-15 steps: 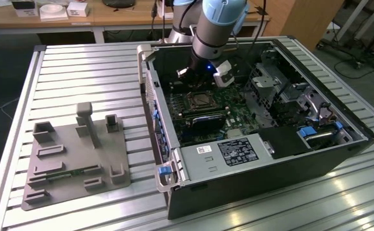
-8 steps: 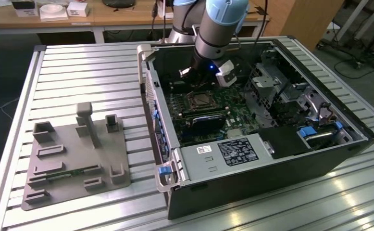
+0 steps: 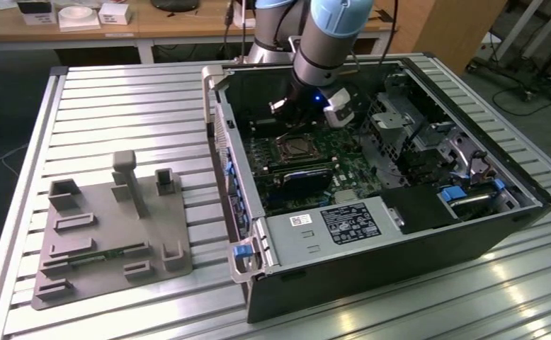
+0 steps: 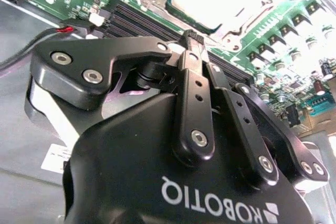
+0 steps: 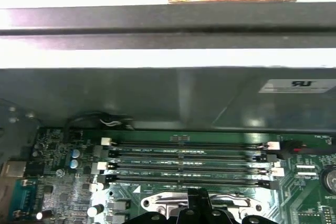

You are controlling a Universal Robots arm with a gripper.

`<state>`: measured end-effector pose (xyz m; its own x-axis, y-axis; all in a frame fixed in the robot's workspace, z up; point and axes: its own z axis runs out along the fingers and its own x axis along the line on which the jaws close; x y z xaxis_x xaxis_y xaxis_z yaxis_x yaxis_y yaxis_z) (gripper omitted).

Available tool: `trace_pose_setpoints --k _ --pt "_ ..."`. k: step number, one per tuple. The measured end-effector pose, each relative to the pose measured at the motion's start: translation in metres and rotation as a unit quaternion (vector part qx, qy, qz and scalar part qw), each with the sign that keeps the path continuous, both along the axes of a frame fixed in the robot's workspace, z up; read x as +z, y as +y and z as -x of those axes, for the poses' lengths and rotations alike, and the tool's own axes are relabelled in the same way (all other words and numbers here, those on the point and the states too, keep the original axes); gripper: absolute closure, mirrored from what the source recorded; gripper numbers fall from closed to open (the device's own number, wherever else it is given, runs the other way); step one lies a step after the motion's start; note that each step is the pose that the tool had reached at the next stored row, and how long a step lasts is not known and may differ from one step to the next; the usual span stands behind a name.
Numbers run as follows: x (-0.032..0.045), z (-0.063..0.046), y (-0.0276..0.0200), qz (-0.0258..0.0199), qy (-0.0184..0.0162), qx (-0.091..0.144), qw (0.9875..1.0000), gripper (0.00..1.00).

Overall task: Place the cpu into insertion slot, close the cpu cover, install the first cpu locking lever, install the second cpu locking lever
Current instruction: 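Install the first cpu locking lever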

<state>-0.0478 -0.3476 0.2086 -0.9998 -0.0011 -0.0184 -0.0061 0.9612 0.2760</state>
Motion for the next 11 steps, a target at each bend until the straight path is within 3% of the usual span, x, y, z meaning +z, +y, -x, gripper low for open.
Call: trace_pose_setpoints --k 11 --pt "-0.0008 -0.0056 -0.0004 0.0018 0.0000 -0.001 1.0000 0.90"
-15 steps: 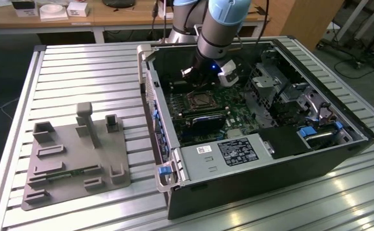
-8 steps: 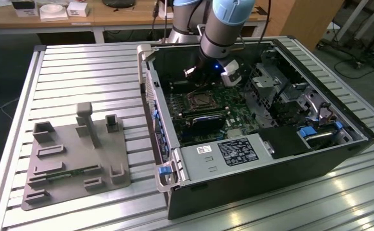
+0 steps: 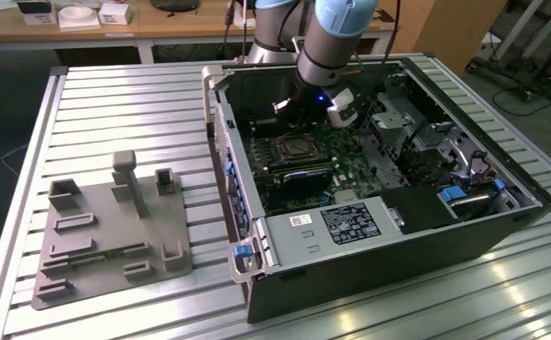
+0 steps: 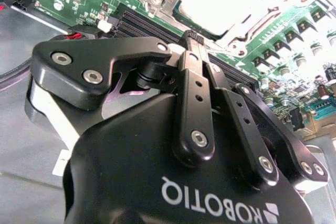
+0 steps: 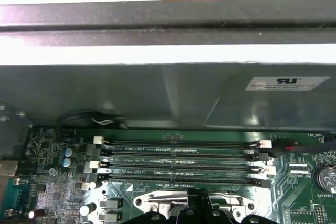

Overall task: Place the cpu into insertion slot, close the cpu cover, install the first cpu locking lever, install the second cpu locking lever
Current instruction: 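Install the first cpu locking lever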

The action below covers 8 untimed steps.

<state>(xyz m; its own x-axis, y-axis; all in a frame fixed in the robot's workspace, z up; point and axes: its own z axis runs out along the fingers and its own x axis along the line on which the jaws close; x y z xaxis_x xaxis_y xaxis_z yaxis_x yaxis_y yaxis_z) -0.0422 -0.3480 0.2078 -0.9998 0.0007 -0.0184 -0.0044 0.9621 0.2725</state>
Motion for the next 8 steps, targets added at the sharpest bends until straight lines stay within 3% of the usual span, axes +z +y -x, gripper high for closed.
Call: trace_pose_setpoints --k 2,5,8 --pt "-0.0001 -0.0007 0.0003 0.0005 0.0000 0.000 1.0000 0.90" --pt "-0.0001 -0.0018 0.0023 0.0052 0.0000 0.000 1.0000 0.90" --pt "0.0000 -0.0020 0.0032 0.0057 0.0000 0.000 1.0000 0.90"
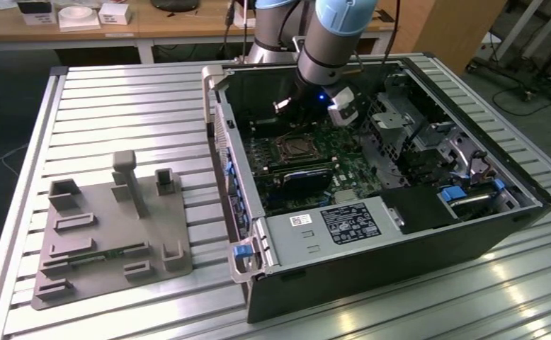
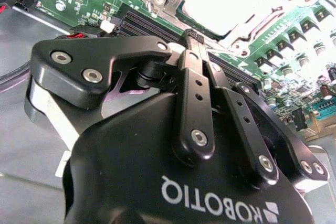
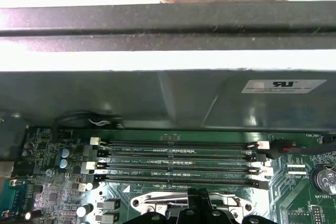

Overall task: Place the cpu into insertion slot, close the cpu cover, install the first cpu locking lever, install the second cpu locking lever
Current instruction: 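Install the first cpu locking lever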

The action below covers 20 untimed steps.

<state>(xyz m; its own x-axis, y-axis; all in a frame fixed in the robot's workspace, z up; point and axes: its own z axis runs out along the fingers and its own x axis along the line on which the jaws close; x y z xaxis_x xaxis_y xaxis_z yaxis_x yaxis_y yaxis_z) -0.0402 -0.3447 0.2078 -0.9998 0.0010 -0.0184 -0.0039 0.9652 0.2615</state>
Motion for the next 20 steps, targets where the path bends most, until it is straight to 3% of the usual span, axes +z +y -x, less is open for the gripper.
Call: trace_pose_setpoints --k 20 --pt "0.0010 0.0058 0.0003 -0.0031 0.0000 0.000 1.0000 0.90"
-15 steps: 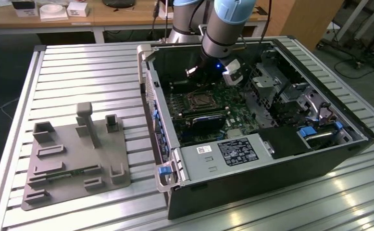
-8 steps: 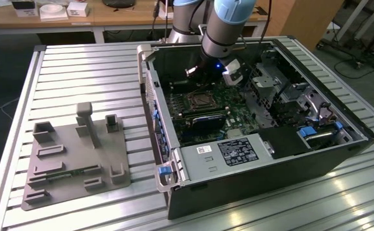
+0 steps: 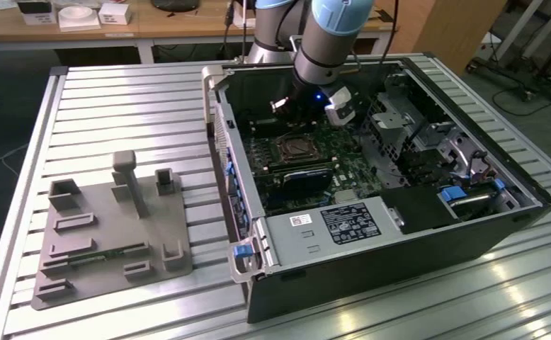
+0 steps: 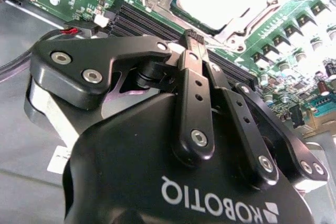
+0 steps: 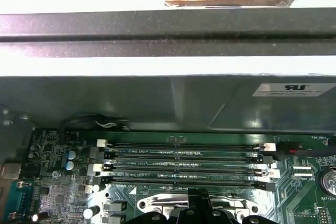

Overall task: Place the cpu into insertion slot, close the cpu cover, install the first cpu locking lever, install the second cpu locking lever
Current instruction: 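Install the first cpu locking lever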

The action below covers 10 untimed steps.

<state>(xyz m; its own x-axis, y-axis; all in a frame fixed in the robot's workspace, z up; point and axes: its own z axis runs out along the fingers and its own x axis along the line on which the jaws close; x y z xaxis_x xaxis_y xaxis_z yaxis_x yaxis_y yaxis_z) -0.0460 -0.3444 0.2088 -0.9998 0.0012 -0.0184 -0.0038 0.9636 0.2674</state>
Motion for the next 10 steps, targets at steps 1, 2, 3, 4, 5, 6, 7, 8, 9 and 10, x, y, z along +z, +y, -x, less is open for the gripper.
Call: trace_pose_setpoints --k 1,2,3,4,5,6,7,8,9,10 --pt "0.0000 0.0000 0.0003 0.0000 0.0000 0.000 1.0000 0.90" --pt "0.0001 0.0000 0.0006 0.0000 0.0000 0.000 1.0000 0.90" --pt "0.0001 0.0001 0.0011 -0.0001 0.0000 0.000 1.0000 0.90" --pt "0.0002 0.0000 0.0016 -0.0002 0.0000 0.000 1.0000 0.90" --pt "0.0002 0.0000 0.0021 -0.0003 0.0000 0.000 1.0000 0.90" --pt "0.0002 0.0000 0.0022 -0.0006 0.0000 0.000 1.0000 0.90" --pt "0.0002 0.0000 0.0024 -0.0011 0.0000 0.000 1.0000 0.90" --pt "0.0002 0.0000 0.0026 -0.0017 0.0000 0.000 1.0000 0.90" --pt "0.0002 0.0001 0.0028 -0.0023 0.0000 0.000 1.0000 0.90" --pt "0.0002 0.0000 0.0031 -0.0029 0.0000 0.000 1.0000 0.90"
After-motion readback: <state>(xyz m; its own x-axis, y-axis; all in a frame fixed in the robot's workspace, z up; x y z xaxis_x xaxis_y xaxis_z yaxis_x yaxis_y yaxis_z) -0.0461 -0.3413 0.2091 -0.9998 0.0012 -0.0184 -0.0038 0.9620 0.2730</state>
